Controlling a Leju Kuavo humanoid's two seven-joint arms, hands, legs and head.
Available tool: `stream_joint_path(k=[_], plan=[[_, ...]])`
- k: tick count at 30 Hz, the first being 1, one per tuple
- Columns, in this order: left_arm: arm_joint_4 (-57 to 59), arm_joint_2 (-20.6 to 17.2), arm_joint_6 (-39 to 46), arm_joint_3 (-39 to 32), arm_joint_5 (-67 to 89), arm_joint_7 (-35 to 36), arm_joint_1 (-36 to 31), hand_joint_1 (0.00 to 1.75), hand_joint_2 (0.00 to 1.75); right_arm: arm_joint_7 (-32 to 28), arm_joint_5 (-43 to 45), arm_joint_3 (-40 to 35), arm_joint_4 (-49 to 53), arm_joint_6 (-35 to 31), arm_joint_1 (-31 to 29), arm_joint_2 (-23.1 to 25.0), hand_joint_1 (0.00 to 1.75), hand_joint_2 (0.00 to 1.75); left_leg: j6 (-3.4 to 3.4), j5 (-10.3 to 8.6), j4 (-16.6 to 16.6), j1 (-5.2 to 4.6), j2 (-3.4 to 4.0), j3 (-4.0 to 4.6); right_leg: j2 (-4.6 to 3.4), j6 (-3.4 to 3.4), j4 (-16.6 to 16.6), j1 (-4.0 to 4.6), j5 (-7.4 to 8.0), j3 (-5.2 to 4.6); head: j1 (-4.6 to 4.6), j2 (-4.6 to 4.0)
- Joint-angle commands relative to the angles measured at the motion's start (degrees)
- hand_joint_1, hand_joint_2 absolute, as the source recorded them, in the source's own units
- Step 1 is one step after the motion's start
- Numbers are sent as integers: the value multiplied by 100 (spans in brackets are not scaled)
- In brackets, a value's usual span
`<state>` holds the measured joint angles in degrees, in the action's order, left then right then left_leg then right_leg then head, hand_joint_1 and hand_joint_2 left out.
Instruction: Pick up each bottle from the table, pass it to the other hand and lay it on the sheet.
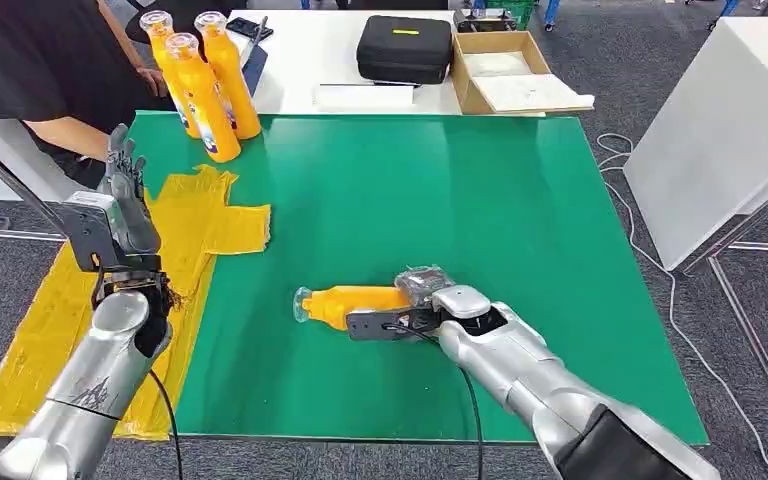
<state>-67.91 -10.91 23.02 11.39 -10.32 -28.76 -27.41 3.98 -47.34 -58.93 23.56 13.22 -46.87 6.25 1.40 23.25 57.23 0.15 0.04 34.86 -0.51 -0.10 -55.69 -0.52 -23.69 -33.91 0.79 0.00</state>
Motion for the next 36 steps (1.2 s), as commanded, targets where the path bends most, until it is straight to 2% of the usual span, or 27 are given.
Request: stream_joint_path(k=[1,3,8,12,19,20,29,30,32,36], plan=[[91,55,-356,-108,-519,317,168,0,0,110,161,100,488,-215,-239,-324,175,175,-5,0,0,-3,-4,0,6,0,-2,-3,-2,1,0,0],[55,26,-771,-94,-1115,675,411,0,0,191,286,256,823,-261,-324,-483,175,175,-6,3,2,-5,3,-3,0,0,-5,-5,-3,2,0,0],[255,-86,-892,-29,-1621,533,817,0,0,379,604,853,1886,-442,-412,-885,175,175,-6,4,5,-9,3,5,1,0,-10,-9,-5,-5,0,0],[131,5,-965,-30,-1785,612,1115,0,0,576,723,1479,3054,-516,-135,-1165,175,175,-10,10,8,-5,2,2,3,-2,-10,-5,-10,-2,0,0],[29,189,-1598,381,-2363,988,1359,0,0,810,772,1778,3665,-543,118,-996,175,175,-10,11,4,-3,-4,2,10,-2,-3,-4,-12,-1,0,0],[-7,196,-1629,479,-2409,995,1360,0,175,822,799,1820,3674,-588,135,-950,175,175,-6,5,2,-3,-10,10,15,-1,-1,-3,-8,-8,0,0],[-727,432,-1801,933,-3061,1158,1596,0,175,843,853,1926,3827,-962,399,-691,175,175,-7,6,1,-2,-8,12,12,-1,0,-2,-7,-8,2,0],[-864,506,-1792,981,-3082,1160,1592,0,175,863,848,1900,3821,-986,465,-587,175,175,-14,17,8,-1,-12,-7,19,-2,-5,-2,-19,12,2,0],[-1007,572,-1756,1013,-3114,1168,1535,0,175,892,820,1809,3706,-975,482,-429,175,175,-4,1,-1,-2,-5,20,6,0,2,-2,-2,-18,2,0],[-1195,672,-1526,980,-3106,1154,1196,0,175,900,826,1387,3050,-862,366,163,175,175,-8,7,5,0,3,17,2,-3,-6,0,-4,-16,2,0]])
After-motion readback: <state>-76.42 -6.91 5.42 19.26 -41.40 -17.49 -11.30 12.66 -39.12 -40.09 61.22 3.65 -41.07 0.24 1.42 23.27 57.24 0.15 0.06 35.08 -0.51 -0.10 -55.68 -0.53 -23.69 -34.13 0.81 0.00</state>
